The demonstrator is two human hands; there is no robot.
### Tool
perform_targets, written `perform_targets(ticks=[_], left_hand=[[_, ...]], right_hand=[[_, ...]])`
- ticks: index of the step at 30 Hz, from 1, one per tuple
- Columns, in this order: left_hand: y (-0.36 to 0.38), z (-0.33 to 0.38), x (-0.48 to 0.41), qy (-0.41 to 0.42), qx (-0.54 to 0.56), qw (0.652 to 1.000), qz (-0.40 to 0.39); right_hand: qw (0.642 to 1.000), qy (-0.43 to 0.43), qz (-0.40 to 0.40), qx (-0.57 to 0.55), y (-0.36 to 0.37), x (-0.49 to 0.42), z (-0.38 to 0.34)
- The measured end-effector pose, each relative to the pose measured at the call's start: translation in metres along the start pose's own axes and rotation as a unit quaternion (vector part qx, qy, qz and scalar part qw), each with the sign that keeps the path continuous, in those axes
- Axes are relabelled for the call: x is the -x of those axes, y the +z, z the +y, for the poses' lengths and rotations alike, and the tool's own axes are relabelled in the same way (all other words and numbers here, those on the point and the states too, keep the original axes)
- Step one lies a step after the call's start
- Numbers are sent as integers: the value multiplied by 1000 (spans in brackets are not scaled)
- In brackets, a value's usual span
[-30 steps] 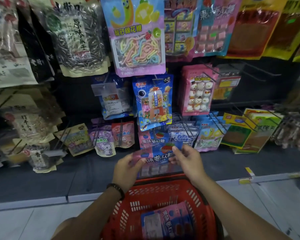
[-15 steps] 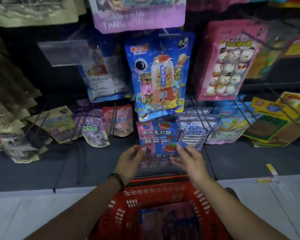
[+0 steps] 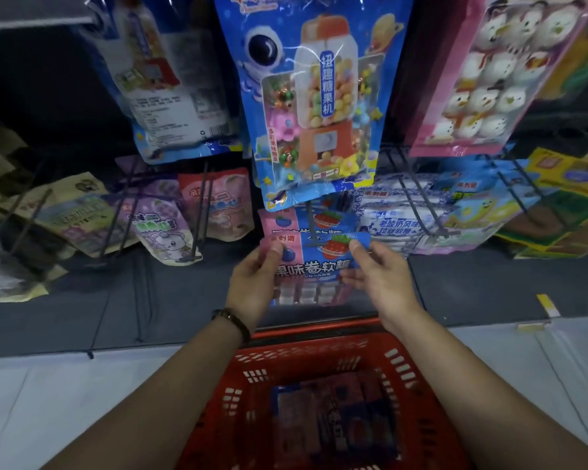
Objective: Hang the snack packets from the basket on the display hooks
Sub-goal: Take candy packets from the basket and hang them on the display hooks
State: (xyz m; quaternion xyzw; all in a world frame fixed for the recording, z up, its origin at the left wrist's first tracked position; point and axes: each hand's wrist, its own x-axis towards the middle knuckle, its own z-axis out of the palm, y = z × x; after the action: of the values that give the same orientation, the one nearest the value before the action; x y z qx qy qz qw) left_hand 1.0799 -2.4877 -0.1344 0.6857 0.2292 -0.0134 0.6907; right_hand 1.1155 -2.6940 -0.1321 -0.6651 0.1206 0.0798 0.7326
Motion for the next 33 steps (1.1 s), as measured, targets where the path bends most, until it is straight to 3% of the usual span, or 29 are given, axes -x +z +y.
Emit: perform_targets(ticks=[15,24,26,28,30,33], left_hand=[[8,0,-33,-45,29,999,0],[2,-1,-36,-59,2,998,35],[-5,-2,-26,-88,-31,995,45],[-13,-2,-7,-102,-117,988,-2],[-21,3,17,-72,-286,947,-130],[-29,12,56,32,-523,798,-297]], right_hand=[[1000,1,15,3,17,-20,10],[982,-61,-19,180,1,3,18],[974,-40,0,221,-6,11,22],[966,6,-18,258,-13,21,27],[955,54,-55,286,-21,33,36],[933,132,-108,318,-32,50,60]])
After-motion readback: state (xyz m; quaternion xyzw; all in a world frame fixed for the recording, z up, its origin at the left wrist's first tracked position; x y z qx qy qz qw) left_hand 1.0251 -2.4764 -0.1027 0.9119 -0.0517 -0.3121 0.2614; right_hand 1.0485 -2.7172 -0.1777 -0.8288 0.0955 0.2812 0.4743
